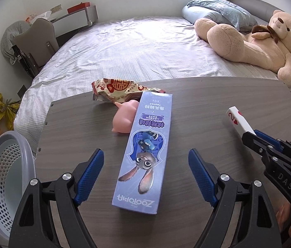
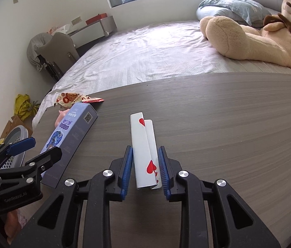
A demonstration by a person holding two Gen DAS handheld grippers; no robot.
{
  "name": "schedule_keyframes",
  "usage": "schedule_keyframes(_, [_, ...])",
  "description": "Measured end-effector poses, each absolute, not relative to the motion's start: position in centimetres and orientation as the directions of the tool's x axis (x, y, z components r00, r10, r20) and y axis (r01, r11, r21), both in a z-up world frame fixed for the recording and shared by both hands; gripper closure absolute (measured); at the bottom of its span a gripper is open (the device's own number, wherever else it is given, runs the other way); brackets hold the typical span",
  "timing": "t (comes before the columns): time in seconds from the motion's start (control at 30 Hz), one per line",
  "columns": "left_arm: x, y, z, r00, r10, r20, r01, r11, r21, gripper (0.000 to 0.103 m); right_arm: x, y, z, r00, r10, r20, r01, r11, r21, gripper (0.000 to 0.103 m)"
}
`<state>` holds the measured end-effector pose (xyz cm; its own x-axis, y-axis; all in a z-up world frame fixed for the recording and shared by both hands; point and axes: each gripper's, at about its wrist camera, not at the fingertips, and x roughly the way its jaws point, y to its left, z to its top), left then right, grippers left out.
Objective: Collect trash
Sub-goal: 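Grasp the blue Zootopia box with the left tool while the right tool holds the card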
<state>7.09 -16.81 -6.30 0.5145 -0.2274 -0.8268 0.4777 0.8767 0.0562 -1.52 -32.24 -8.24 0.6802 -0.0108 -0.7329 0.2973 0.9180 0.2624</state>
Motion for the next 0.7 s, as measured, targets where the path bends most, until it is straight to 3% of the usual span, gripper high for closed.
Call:
schedule_keyframes(0.43, [8.8, -18.2, -8.6, 0.5, -0.18, -0.847, 0.471, 0.877, 0.092, 0.024, -2.2, -32.5, -8.2, 0.699, 0.013, -0.715, 0.288, 0.911, 0.297, 0.077])
schedule_keyframes(0.6, [8.6, -18.4, -8.9, 0.483, -0.197, -0.853, 0.487, 0.87, 0.075, 0.055, -2.1, -32.6, -8.1, 0.698, 0.013, -0.716, 0.284, 0.913, 0.293, 0.077])
schedule_keyframes(0.7, [8.1, -18.3, -8.8, 0.48, -0.205, -0.853, 0.492, 0.868, 0.068, 0.059, -2.2, -32.5, -8.1, 0.698, 0.013, -0.716, 0.283, 0.914, 0.292, 0.077])
